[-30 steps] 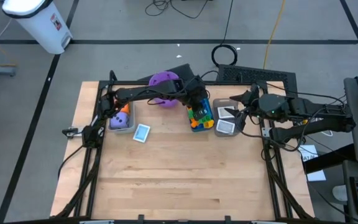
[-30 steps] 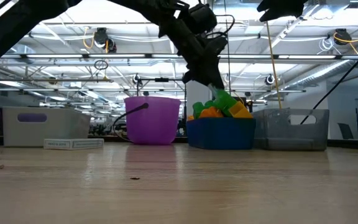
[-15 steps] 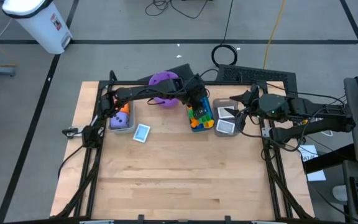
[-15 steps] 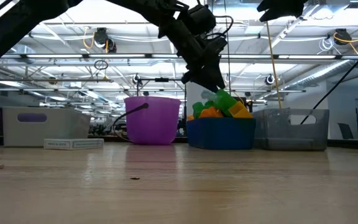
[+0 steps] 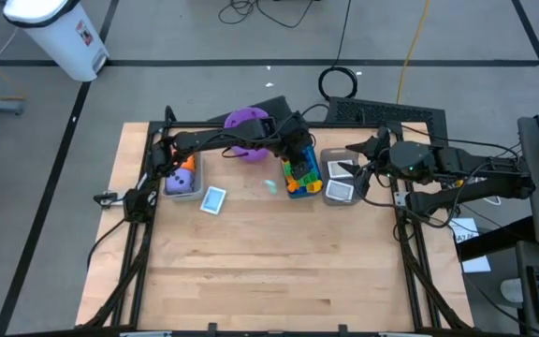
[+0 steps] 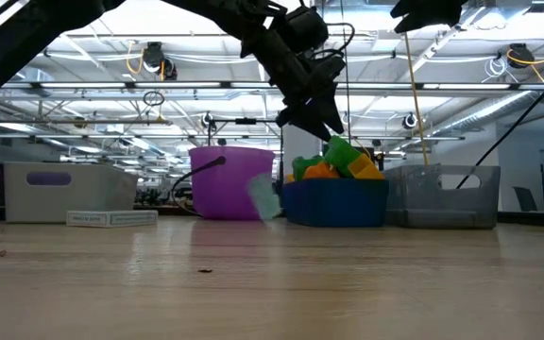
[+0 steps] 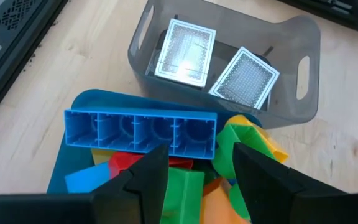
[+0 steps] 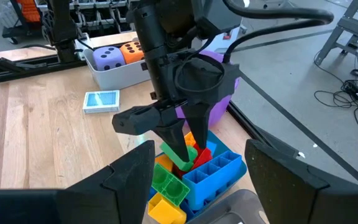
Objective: Pick & Place Toys
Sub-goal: Put the light blue game piece into the blue bin
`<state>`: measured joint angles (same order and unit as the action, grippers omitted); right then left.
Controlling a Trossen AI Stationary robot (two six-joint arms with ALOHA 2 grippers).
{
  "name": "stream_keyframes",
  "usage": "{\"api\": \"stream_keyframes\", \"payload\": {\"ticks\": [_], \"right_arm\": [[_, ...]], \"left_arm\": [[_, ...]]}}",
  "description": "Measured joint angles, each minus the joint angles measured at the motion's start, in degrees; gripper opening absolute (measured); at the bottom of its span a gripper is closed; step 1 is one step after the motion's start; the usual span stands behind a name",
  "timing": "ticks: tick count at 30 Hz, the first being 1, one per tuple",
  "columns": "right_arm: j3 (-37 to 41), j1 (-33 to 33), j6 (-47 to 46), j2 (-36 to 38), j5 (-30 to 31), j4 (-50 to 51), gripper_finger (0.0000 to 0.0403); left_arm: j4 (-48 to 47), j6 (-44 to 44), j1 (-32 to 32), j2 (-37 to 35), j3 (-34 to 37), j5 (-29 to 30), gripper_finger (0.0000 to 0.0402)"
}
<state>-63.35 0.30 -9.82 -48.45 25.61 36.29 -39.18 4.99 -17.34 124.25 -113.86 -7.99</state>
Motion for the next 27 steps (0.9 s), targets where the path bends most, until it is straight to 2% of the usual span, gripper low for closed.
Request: {"api": "stream_keyframes", "payload": {"ticks": [7,11,18,22,27], "right_arm": [[0.0,0.0,0.0,0.0,0.0,0.0,0.0242],[0.0,0.0,0.0,0.0,-0.1,0.0,0.0242],[0.0,0.0,0.3,0.0,-0.2,0.0,0.0242],[0.0,-0.2,0.4,0.0,-0.2,0.0,0.0242],[0.0,-0.2,0.4,0.0,-0.2,0.0,0.0242]], "left_arm": [[0.4,0.0,-0.3,-0.2,0.0,0.4,0.0187],[-2.4,-0.3,-0.9,-1.5,0.0,0.4,0.0188],[-19.0,-7.4,-1.4,-6.0,0.0,1.0,0.0191],[-30.6,-10.5,-1.2,-7.4,0.0,3.3,0.0191],[-33.5,-11.8,-1.1,-7.4,1.0,2.9,0.0191]]}}
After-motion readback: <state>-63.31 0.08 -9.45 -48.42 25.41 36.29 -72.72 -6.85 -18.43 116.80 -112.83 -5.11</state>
